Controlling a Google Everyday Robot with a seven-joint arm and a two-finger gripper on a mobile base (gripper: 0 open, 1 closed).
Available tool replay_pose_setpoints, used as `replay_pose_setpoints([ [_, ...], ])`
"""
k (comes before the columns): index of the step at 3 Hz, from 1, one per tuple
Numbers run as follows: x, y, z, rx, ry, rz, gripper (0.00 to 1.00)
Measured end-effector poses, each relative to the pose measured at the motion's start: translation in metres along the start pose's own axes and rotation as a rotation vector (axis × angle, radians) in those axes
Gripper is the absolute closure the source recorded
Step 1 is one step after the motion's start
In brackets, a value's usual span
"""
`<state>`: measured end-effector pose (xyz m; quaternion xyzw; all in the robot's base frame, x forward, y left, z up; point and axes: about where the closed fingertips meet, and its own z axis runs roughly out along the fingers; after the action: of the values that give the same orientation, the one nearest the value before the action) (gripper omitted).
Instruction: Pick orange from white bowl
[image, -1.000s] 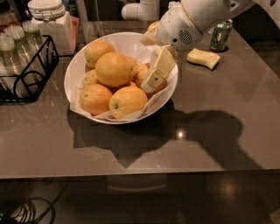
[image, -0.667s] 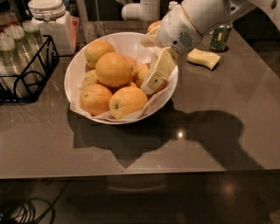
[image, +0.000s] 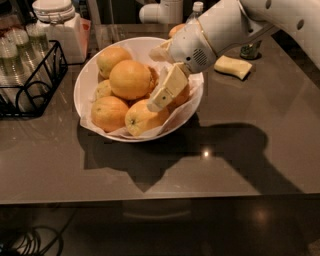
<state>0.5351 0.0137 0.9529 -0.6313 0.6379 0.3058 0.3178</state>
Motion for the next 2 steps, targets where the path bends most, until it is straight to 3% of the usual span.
replay_pose_setpoints([
  [2,-0.035,-0.021,0.022,-0.014,-0.046,-0.044,0.00],
])
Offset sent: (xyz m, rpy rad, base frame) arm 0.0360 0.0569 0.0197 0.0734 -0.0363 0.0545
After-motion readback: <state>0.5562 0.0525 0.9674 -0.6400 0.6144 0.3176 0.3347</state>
